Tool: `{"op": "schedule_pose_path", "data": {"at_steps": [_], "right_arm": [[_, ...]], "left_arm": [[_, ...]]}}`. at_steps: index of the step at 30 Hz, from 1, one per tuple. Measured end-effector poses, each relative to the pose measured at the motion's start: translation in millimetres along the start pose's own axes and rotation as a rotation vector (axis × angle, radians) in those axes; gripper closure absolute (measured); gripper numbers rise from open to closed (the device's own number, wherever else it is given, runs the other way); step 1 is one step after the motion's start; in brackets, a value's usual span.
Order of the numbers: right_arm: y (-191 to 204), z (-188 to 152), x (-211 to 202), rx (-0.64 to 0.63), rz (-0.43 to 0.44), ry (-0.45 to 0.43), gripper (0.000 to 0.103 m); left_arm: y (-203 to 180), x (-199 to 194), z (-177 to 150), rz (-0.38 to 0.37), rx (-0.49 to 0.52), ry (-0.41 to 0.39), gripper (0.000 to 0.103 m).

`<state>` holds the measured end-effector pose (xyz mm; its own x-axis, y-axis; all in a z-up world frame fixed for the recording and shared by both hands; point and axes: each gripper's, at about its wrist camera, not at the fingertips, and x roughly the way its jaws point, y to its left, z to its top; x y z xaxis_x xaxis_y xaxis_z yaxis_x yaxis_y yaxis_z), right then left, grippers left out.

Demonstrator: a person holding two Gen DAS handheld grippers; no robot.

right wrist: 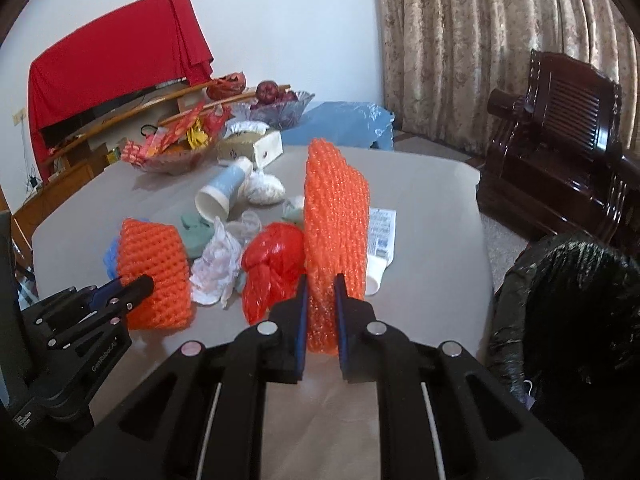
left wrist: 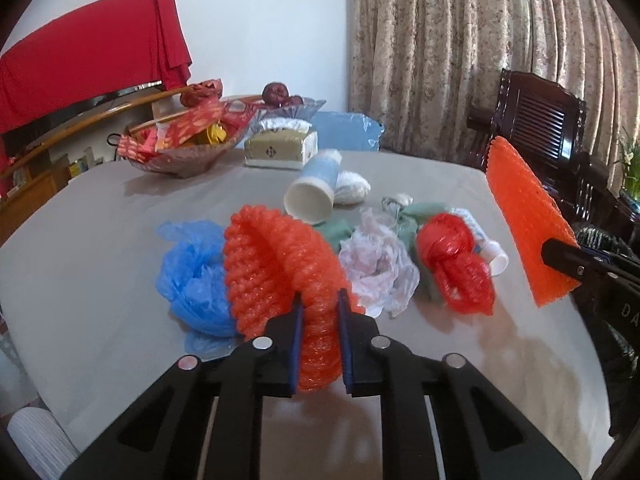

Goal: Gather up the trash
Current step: 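Grasp an orange foam net with the left tool while the right tool grasps another, then carry both orange foam nets over the bin and open both tools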

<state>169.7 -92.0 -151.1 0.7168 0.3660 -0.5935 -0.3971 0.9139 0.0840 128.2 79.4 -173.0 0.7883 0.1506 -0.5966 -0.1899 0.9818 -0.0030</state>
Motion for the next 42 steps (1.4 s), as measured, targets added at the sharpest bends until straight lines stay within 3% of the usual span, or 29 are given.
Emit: {"op": "schedule_pose_path", "data": {"at_steps": [18, 29, 42], "right_arm": [[-16.1, 25.8, -64.2, 0.014, -0.029, -0.114, 0.092], [-86.8, 15.8, -108.7, 0.091, -0.197, -0.142, 0.092], [-185.7, -30.9, -133.8, 0.205, -0.414, -0.089, 0.092]], "left_arm": [[-37.3, -54.3, 44.9, -0.104, 0.026, -0.133, 0.088], [-107.5, -63.2, 61.3, -0.264, 0.094, -0.157, 0.088], [-223.7, -54.2, 67.7, -0.476, 0.195, -0.127, 0.088]]}}
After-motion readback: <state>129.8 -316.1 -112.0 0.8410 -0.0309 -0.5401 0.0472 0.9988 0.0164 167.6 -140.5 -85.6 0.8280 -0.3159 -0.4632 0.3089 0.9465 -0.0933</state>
